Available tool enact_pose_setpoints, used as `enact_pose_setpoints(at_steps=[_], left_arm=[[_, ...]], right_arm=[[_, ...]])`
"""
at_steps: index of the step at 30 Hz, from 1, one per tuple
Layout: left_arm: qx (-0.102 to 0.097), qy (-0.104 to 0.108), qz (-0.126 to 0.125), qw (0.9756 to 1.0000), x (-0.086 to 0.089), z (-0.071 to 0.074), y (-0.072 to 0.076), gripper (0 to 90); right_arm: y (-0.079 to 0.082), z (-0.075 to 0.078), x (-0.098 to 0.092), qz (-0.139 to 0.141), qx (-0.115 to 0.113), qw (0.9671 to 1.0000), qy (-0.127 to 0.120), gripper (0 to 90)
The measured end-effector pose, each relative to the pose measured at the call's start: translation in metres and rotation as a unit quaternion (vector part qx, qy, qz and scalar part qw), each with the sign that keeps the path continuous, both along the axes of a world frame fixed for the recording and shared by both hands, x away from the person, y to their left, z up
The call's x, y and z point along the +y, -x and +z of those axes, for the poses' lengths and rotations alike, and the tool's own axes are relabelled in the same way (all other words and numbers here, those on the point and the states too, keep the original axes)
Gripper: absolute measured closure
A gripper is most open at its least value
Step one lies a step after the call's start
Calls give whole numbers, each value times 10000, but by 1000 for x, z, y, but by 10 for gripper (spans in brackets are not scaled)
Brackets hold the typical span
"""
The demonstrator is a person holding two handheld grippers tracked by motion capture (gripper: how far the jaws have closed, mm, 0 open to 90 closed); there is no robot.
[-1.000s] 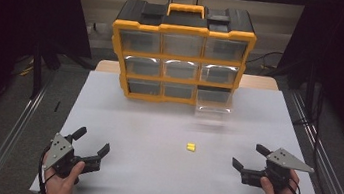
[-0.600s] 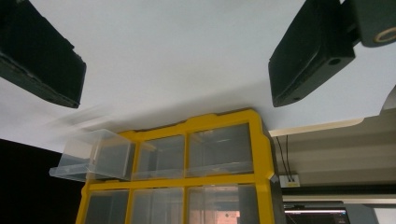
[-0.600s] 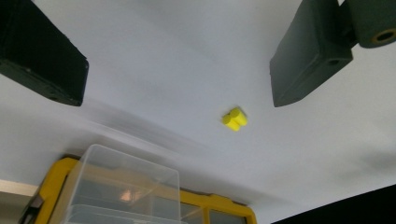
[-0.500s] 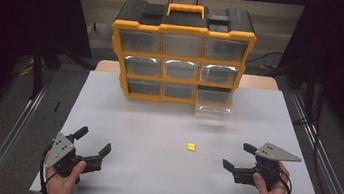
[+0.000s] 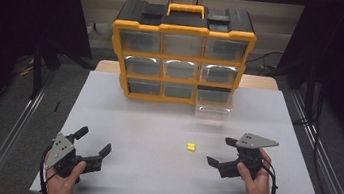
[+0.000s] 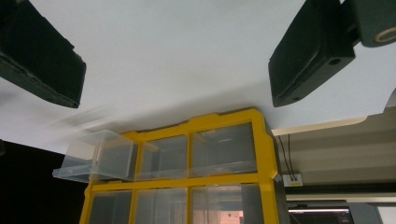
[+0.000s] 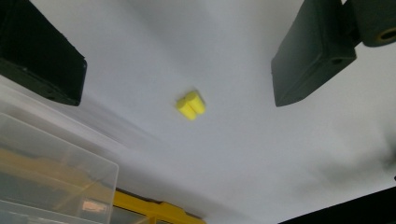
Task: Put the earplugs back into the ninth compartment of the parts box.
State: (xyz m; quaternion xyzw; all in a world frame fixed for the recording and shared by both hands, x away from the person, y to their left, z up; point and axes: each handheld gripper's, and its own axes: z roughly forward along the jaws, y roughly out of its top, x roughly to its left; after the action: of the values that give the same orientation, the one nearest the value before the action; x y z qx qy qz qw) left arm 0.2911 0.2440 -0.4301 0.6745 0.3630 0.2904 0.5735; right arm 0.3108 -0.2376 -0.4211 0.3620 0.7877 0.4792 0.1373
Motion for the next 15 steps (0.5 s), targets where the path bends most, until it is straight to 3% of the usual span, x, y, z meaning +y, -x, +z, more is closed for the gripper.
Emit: enact_pose_setpoints(at_steps=[8,15], left_arm=[[-33,-18,-29,10000,-2,1,1,41],[3,-6,-25,10000,0,0,0,41]], right_arm=[[-14,4,16,234,26,9997,92,32],[-27,13,25,404,19,9987,319,32]])
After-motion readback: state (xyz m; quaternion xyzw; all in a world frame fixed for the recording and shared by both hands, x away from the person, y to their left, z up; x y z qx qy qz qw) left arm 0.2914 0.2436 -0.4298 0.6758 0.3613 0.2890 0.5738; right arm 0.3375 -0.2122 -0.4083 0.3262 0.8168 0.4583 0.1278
